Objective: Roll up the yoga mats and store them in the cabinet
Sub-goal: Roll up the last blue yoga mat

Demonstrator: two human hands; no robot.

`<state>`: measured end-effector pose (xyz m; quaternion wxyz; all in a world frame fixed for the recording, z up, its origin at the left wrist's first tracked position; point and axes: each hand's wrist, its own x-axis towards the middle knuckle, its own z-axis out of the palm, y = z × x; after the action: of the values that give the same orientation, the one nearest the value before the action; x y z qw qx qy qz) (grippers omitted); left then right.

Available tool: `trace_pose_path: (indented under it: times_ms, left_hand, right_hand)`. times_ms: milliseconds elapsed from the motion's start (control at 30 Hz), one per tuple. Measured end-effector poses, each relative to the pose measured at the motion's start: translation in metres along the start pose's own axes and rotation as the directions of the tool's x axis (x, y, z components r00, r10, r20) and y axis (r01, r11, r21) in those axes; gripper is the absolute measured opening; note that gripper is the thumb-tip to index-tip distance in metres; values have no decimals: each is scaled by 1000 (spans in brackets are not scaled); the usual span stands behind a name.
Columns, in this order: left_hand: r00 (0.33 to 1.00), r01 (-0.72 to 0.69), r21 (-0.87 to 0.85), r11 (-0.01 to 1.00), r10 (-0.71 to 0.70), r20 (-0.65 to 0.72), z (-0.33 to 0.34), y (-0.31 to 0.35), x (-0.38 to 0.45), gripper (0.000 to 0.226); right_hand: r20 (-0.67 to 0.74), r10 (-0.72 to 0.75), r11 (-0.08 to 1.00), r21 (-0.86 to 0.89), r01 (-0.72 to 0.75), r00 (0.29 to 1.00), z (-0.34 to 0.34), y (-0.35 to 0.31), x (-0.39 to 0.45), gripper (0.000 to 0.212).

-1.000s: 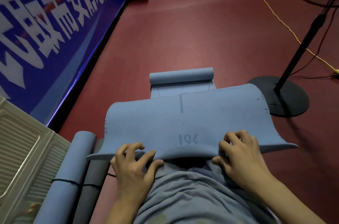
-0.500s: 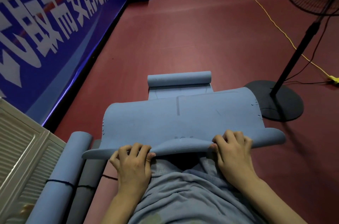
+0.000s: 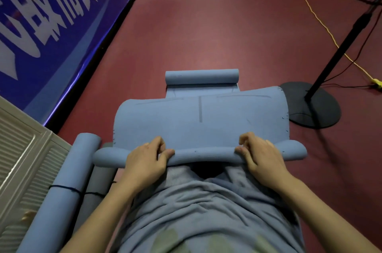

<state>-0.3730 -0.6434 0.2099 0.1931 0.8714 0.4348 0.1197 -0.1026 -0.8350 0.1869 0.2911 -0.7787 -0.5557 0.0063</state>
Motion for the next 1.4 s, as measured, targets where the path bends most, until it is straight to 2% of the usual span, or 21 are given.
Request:
trace_pose_path:
  times_ms: [100,200,267,367,500,633,767,967,1067,1133,1200,1333,1400]
  left_hand:
    - [997,69,31,997,-68,-29,2,5,6,35]
    - [989,141,62,988,-137,-53,2,10,9,37]
    - [985,143,64,988,-136,-103,1,14,9,36]
    - [976,24,163,986,12,-219,2,17,5,28]
    - [922,-148,242,959,223,-318,13,10,-4,25]
    - [864,-248,240,938,326,-383,11,1,-21,33]
    - [860,-256,327,910,369,-352,8,1,-25,42]
    - [860,-260,382,887,393,-325,16,10,-9,29]
    - [902,-215,342,915,321,-289,16,12,0,29]
    - [950,-151,342,928,232,-210,11,19,9,38]
    - [986,-92,412,906,142,-92,1,31,13,44]
    - [994,-100,470,877,66,87,-11,33,4,43]
    - [997,-52,451,891,17,81,-9,30,-1,45]
  right_hand:
    - [35,-54,998,-40,55,998,-2,-1,8,29]
    - [53,-70,997,-6,71,996,-6,1,9,35]
    - [42,-135,991,-2,135,990,-9,4,6,37]
    - [21,-221,970,-94,222,975,-10,1,-2,45]
    - [-49,-173,951,-269,154,984,-7,-12,-9,45]
    - [-59,-142,925,-363,112,988,-7,-16,-11,44]
    - [-62,-129,910,-404,93,990,-5,-22,-8,44]
    - [-84,-128,898,-433,79,988,-5,-21,2,45]
    - [-67,-81,903,-427,45,994,-1,-20,12,44]
    - [-30,-33,928,-373,19,999,0,-18,20,43]
    - [15,-26,955,-294,29,1000,-5,-13,24,45]
    - [90,-12,989,-148,25,996,-17,-11,6,53]
    - [104,-25,989,-143,40,994,-14,-11,2,51]
